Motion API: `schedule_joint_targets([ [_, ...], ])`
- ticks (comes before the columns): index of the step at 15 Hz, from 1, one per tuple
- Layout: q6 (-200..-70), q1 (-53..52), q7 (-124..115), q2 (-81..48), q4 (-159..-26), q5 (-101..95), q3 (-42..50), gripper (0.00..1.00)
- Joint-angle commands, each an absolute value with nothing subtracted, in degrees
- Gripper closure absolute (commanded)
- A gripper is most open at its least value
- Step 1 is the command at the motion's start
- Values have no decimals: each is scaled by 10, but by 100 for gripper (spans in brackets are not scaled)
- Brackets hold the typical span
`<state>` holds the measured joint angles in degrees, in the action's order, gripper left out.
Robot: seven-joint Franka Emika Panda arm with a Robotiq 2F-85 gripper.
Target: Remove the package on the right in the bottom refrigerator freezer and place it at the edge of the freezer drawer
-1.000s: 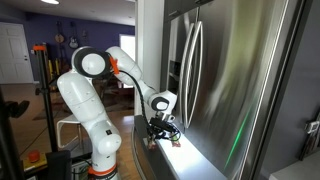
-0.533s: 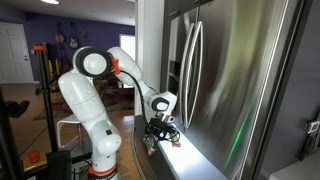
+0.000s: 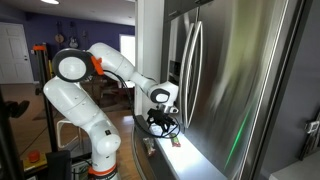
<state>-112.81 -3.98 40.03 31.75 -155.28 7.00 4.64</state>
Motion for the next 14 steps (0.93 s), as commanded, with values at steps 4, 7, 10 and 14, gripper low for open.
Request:
schedule_joint_targets([
  [4, -1024, -20, 220, 407, -1482, 95, 57, 0],
  [7, -1044, -7, 129, 406, -1463, 89, 42, 0],
  [10, -1042, -12, 118, 404, -1456, 82, 47, 0],
  [14, -1044, -3, 85, 402, -1452, 82, 41, 0],
])
